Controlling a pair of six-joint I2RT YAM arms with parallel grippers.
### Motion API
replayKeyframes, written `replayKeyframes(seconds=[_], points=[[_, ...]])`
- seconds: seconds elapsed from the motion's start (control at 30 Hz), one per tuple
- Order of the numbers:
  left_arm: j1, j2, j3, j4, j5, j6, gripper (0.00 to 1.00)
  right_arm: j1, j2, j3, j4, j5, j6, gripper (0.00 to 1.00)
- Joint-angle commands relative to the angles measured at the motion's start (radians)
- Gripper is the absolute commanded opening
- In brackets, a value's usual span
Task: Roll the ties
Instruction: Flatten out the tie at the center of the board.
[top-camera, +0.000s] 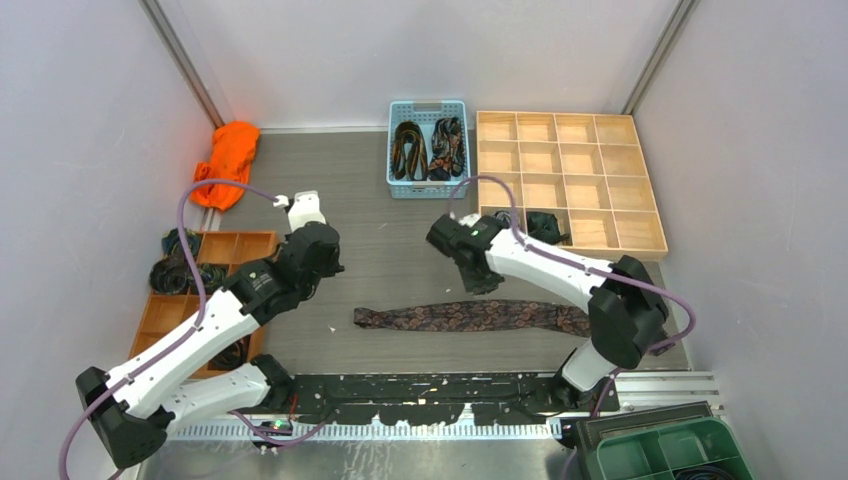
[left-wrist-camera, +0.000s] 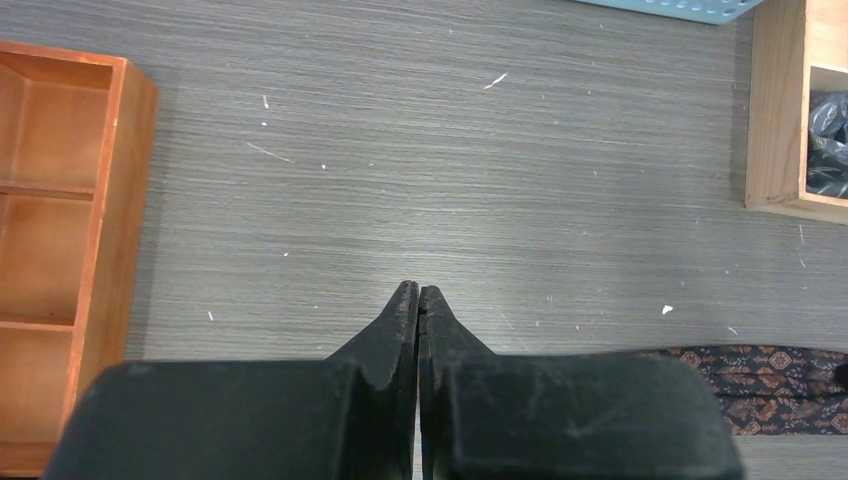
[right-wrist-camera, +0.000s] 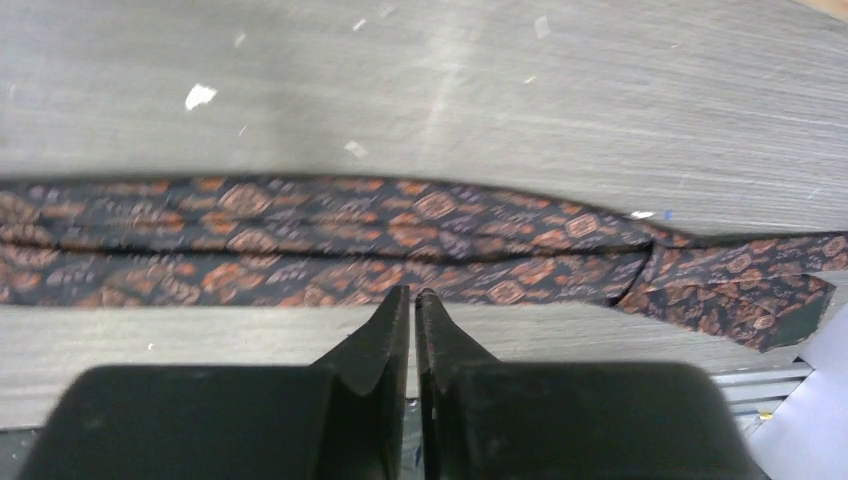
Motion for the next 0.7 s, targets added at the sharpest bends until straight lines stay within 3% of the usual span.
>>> replayKeyframes(seconds=[0.0,0.1,0.2,0.43,0.67], points=[[0.024,0.020,0.006,0.066,0.032,0.012,0.00,0.137,0.045,0.003,-0.049,-0.005,0.059,0.24],[0.034,0.030,0.020,0.050,0.037,0.021,0.00,0.187,0.083,-0.001,-0.002,-0.047,0.073,0.42],[0.042,0.029,0.019,0.041,0.036,0.028,0.00,0.201,0.121,-0.002,0.066,-0.097,0.067,0.49],[0.051,0.008,0.001,0.026,0.042,0.017,0.00,0.201,0.195,-0.015,0.166,-0.138,0.039,0.55],[0.058,-0.004,0.003,0.004,0.040,0.011,0.00,0.200,0.227,-0.115,0.283,-0.221,0.072,0.53]])
